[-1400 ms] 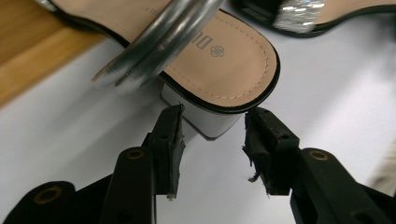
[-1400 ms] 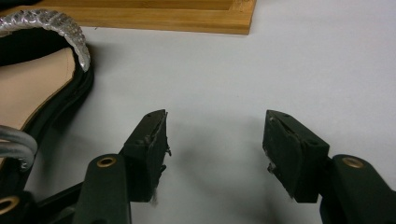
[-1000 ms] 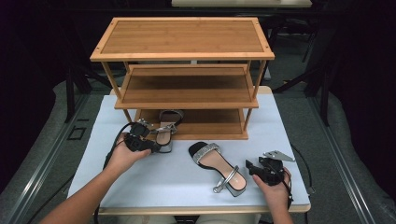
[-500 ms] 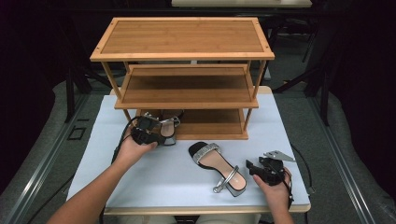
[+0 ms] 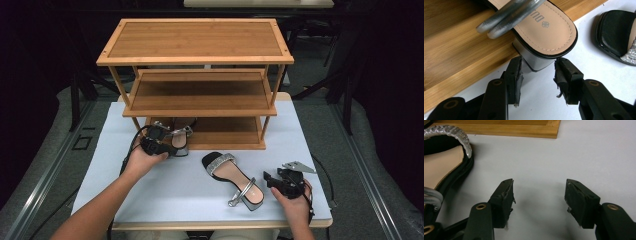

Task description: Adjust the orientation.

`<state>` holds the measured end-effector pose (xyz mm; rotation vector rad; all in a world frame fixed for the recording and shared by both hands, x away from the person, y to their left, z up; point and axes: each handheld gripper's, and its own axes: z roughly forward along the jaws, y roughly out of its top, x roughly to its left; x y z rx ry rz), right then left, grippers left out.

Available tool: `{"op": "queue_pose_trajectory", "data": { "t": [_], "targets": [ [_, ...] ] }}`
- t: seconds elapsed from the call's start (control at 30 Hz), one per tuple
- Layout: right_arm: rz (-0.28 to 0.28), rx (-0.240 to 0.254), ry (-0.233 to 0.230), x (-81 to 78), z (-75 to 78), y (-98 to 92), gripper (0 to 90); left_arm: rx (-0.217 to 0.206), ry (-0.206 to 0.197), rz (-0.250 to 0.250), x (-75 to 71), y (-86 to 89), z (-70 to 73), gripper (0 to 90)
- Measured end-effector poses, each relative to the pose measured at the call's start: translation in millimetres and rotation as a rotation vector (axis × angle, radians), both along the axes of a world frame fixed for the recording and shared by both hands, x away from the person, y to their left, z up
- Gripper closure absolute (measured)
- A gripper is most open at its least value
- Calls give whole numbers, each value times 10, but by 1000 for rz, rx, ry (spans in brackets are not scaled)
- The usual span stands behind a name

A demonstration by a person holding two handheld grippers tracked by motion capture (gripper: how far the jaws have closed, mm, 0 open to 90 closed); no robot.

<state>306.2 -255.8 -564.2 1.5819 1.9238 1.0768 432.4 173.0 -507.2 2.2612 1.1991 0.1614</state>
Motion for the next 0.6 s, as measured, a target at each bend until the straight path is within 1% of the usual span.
{"op": "queue_pose_trajectory", "data": {
  "t": [0.03, 0.1, 0.13, 0.17, 0.2, 0.23, 0.3, 0.33, 0.37, 0.4, 0.47, 0.5, 0.53, 0.57, 0.6],
  "targets": [
    [1, -3, 2, 2, 0, 0, 397, -7, -1, 5, -5, 10, -11, 573],
    [2, -5, 4, 4, -1, 3, 396, -7, -7, 15, -20, 10, -16, 572],
    [5, -6, 3, 5, 0, 4, 396, -18, 0, 4, -46, 26, -19, 569],
    [5, -6, 3, 5, 0, 4, 396, -18, 0, 4, -46, 26, -19, 566],
    [7, -8, 0, 5, 2, 6, 396, -28, 3, 3, -65, 38, -18, 566],
    [1, -22, -1, 2, 15, 14, 396, -36, 8, 1, -83, 51, -17, 551],
    [8, -17, -8, -3, 35, 24, 395, -55, 15, -6, -122, 80, -18, 540],
    [2, -25, -11, -9, 53, 33, 394, -74, 25, -9, -165, 122, -17, 536],
    [12, -23, -12, -14, 75, 35, 395, -89, 32, -13, -185, 144, -19, 527],
    [20, -22, -16, -18, 99, 36, 394, -89, 32, -13, -185, 144, -19, 524],
    [21, -16, -18, -23, 123, 42, 392, -128, 42, -6, -235, 198, -26, 524],
    [6, -35, -14, -30, 151, 53, 389, -131, 53, -12, -258, 225, -33, 518],
    [20, -29, -15, -34, 169, 55, 389, -140, 56, -15, -285, 245, -43, 515],
    [32, -33, -16, -44, 197, 68, 389, -156, 61, -17, -331, 289, -62, 514],
    [32, -33, -16, -44, 197, 68, 389, -156, 61, -17, -331, 289, -62, 513]
  ]
}}
